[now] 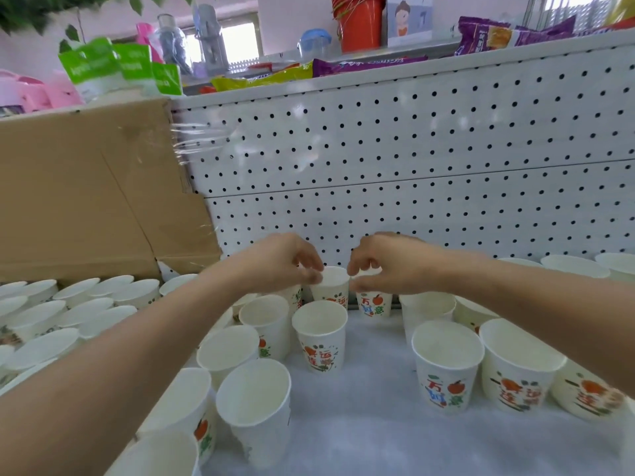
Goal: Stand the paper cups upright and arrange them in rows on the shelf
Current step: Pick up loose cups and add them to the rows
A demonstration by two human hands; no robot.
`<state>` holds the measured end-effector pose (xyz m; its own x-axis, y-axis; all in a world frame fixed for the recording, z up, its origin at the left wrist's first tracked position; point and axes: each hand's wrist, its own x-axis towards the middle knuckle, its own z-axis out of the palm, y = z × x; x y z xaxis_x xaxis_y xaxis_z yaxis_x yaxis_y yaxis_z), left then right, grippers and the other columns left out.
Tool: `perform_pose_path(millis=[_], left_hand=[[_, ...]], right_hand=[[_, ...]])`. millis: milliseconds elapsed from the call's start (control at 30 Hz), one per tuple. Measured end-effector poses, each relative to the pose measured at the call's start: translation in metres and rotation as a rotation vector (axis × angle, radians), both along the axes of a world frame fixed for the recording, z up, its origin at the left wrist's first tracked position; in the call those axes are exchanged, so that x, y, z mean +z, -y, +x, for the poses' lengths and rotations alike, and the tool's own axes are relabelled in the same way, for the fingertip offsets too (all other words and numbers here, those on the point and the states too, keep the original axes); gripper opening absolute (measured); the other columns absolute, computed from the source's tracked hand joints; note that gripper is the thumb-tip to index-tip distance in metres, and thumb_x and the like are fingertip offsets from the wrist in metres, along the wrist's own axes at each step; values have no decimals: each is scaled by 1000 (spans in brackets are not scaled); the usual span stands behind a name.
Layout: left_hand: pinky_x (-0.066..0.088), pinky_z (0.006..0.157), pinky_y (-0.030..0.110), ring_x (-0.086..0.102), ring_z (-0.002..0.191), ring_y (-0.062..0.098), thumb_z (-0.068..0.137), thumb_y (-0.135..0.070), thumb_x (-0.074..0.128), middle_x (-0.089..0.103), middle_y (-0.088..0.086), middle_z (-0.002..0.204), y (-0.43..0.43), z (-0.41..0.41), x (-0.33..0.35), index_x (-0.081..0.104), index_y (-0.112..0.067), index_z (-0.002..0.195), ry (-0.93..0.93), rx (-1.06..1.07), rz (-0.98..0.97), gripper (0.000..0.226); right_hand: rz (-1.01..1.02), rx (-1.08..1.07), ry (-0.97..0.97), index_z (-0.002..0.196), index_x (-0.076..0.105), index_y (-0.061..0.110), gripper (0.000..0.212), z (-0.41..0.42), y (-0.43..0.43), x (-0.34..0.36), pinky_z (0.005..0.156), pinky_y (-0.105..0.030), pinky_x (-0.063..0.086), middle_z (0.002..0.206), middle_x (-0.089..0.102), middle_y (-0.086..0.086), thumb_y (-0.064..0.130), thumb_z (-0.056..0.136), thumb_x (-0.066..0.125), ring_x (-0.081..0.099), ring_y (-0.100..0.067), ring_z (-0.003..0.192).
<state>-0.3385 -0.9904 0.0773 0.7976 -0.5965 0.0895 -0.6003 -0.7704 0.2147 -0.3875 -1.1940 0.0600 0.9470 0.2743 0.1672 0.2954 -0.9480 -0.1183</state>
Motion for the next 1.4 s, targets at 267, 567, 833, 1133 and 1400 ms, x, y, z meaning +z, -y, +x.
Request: perform_pose_path(millis=[267, 567, 833, 1133, 1400], left_hand=[[51, 90, 36, 59, 97, 11, 63, -69, 73, 61, -10, 108, -52, -8, -11, 60, -27, 118, -47, 262, 183, 70], [52, 82, 35, 59, 93, 15, 57, -64, 80, 61, -6, 106, -45, 2, -22, 59, -20, 121, -42, 245, 207, 80], [54, 82, 35, 59, 96, 24, 55, -58, 84, 61, 8, 109, -44, -7, -16, 69, -7, 104, -17, 266, 176, 73], [53, 75, 34, 62, 81, 9, 57, -62, 79, 65, -11, 92, -9, -129, 31, 62, -29, 100, 40, 101, -263, 56], [49, 70, 32, 64, 83, 16, 53, -78, 71, 71, -1, 94, 54, -184, -29, 69, -18, 99, -116, 32, -11, 75]], right_hand=[[78, 90, -216, 131, 52, 28, 67, -15, -47, 0, 92, -31, 46, 126, 56, 8, 56, 74, 73, 55, -13, 108], [47, 71, -158, 120, 57, 30, 60, -15, -64, -13, 79, -33, 52, 107, 60, 11, 55, 68, 75, 58, -11, 93], [190, 50, -71, 121, 55, 28, 56, -36, -55, 0, 65, -24, 50, 105, 55, 10, 48, 74, 76, 57, -7, 83], [212, -30, 31, 113, 60, 38, 51, -148, 21, 54, 73, -19, 46, 102, 60, 22, 57, 67, 75, 56, 5, 96], [7, -75, -198, 113, 59, 42, 45, -214, 53, 15, 73, -9, 37, 100, 50, 24, 48, 72, 77, 46, 11, 92]])
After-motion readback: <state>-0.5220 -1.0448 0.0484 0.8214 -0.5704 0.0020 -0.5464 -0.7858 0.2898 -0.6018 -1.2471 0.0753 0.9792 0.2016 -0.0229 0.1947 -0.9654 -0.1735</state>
